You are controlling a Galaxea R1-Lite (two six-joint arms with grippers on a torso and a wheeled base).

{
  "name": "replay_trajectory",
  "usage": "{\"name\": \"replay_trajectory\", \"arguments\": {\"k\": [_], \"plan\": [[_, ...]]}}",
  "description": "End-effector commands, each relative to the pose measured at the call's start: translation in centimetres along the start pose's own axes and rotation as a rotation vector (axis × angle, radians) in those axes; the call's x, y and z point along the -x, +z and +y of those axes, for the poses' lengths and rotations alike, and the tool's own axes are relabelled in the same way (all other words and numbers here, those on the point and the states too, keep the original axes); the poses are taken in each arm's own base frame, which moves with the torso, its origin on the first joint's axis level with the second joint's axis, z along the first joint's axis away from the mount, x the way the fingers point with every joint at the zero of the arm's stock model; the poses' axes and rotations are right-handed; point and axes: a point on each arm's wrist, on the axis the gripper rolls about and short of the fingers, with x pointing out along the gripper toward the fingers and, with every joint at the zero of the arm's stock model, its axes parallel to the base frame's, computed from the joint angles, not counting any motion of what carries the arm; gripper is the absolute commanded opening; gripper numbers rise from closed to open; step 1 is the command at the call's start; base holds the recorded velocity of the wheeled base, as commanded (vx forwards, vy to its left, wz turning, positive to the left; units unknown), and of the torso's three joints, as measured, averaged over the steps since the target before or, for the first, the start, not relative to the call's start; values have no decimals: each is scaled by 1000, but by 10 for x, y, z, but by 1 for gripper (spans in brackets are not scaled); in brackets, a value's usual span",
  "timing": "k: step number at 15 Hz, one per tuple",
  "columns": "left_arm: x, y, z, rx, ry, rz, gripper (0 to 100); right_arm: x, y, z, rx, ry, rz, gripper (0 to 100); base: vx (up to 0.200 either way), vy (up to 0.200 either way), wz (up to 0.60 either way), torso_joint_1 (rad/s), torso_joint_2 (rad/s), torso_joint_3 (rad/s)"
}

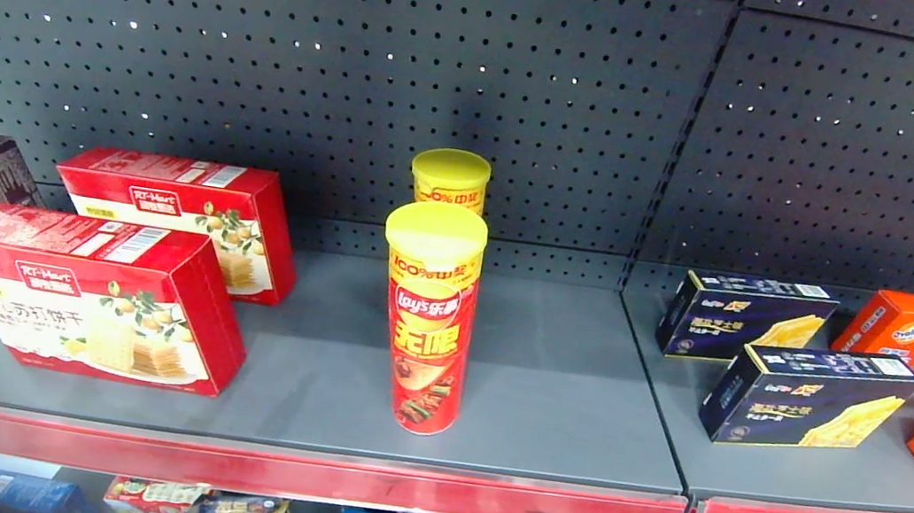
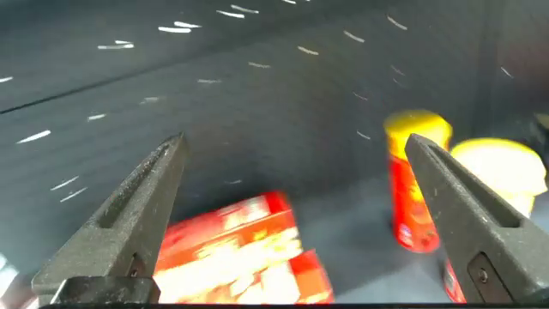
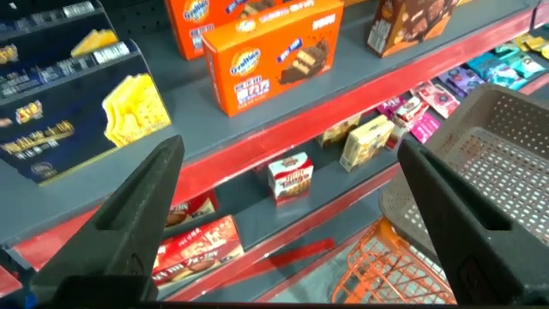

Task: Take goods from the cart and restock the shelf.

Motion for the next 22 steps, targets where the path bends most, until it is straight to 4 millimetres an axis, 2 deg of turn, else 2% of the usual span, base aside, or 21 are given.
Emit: {"name": "replay_trajectory", "arguments": {"k": [1,3,5,6,9,10,12,15,16,17,19,20,22], "plan": [[73,15,-2,22,101,-56,100,1,1,0,-3,1,-5,100,0,0,0,0,0,0],[139,-7,-11,26,93,43,100,1,2,0,-3,1,-9,100,0,0,0,0,0,0],[185,-27,-18,26,113,125,100,1,0,-1,0,0,-2,100,0,0,0,0,0,0],[198,-33,-21,16,125,134,100,1,-1,-1,7,-1,8,100,0,0,0,0,0,0],[199,-27,-37,-7,265,130,100,1,3,0,23,-1,8,100,0,0,0,0,0,0],[198,-29,-41,4,249,136,100,1,3,0,33,1,7,100,0,0,0,0,0,0],[193,-48,-42,36,194,191,100,2,4,-1,32,-1,6,100,0,0,0,0,0,0],[181,-90,-41,38,252,333,100,4,4,-1,24,-30,-4,100,0,0,0,0,0,0],[180,-97,-40,35,283,354,100,4,4,-1,24,-30,-4,100,0,0,0,0,0,0],[175,-123,-39,23,375,412,100,5,5,-2,21,-36,-10,100,0,0,0,0,0,0],[169,-156,-40,18,398,407,100,6,7,-2,16,-39,-20,100,0,0,0,0,0,0],[168,-179,-41,14,411,401,100,6,8,-2,15,-37,-21,100,0,0,0,0,0,0],[169,-182,-41,35,464,426,100,6,9,-2,14,-37,-24,100,0,0,0,0,0,0]]}}
